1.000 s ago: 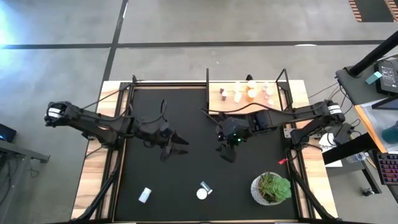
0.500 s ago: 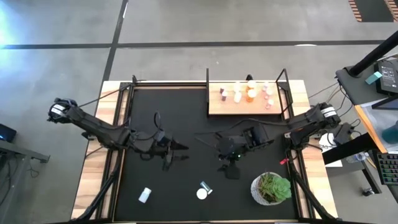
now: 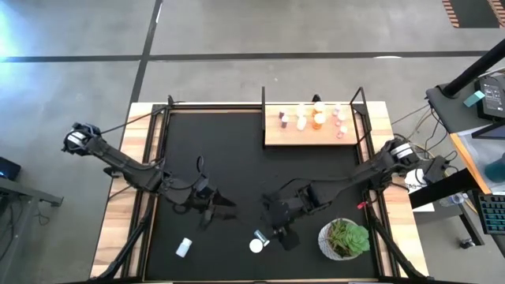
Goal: Pick and place medicine bottles onto shelf by color
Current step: Put the orange pill bottle on the shelf aligned with the other orange pill bottles
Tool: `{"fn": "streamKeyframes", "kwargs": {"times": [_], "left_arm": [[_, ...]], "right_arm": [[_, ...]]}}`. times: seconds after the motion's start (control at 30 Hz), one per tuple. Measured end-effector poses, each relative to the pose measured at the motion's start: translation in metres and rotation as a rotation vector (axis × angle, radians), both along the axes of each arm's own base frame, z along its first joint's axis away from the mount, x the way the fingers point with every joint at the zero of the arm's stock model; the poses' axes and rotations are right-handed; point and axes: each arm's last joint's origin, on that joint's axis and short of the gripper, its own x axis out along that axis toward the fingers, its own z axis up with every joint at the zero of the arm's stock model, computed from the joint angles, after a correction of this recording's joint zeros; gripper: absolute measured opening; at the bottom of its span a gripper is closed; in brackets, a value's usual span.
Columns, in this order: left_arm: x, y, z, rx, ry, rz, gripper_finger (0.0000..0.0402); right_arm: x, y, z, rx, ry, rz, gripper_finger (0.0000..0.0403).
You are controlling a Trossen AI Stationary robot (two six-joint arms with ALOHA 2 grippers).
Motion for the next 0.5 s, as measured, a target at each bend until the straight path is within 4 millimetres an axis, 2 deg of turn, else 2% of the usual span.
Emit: {"fn": "streamKeyframes", "kwargs": {"times": [0.17,0.37,0.5], "left_arm": [[-0.009,-0.003,-0.005,-0.026,0.093,-0.005,0.0219],[-0.014,0.000,-0.016,-0.037,0.229,0.028,0.0219],[-0.015,0.000,-0.019,-0.071,0.268,0.049,0.0219]], "right_arm": [[0.010,0.013,-0.022,-0.026,-0.017,0.053,0.0291],[0.023,0.021,-0.031,-0.010,-0.117,0.130,0.0283],[0.024,0.026,-0.047,0.007,-0.054,0.112,0.0281]]}}
